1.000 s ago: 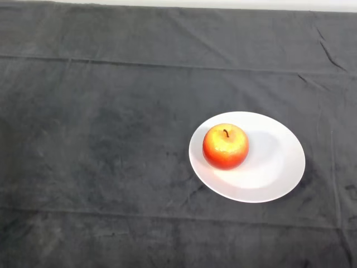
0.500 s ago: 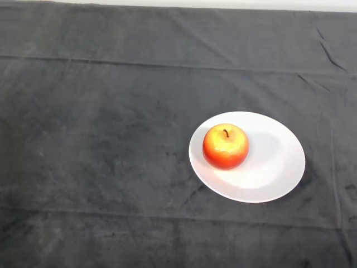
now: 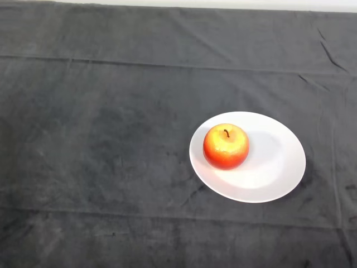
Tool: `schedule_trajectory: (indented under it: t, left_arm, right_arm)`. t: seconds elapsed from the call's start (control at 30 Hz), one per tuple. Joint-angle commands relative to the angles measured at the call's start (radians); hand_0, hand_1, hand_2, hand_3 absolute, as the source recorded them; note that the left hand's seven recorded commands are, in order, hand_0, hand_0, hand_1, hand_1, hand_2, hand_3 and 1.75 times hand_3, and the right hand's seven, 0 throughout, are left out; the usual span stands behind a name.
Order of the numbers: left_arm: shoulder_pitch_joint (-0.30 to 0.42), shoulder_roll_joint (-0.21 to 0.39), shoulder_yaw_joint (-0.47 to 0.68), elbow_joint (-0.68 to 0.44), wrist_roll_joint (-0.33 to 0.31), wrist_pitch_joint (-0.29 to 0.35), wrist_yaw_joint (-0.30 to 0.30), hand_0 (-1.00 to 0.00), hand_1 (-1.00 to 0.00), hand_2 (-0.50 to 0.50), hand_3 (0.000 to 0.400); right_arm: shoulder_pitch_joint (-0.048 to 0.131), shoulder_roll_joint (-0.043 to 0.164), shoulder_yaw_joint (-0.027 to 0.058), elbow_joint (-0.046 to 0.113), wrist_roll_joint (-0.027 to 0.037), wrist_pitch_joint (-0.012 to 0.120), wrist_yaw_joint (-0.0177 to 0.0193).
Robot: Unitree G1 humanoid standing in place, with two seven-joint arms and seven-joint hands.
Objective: Move the apple to the plate
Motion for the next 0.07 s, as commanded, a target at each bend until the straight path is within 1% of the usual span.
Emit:
schedule_trajectory:
  t: [0.03, 0.07]
  left_arm:
    - [-0.042, 0.015, 0.037, 0.022, 0.018, -0.013, -0.007, 0.0, 0.0, 0.0, 0.0]
    - [-0.042, 0.015, 0.038, 0.022, 0.018, -0.013, -0.008, 0.0, 0.0, 0.0, 0.0]
  right_arm:
    - [0.008, 0.003, -0.0125, -0.032, 0.0126, -0.01, 0.0022]
    - [0.008, 0.003, -0.0125, -0.032, 0.0126, -0.01, 0.0022]
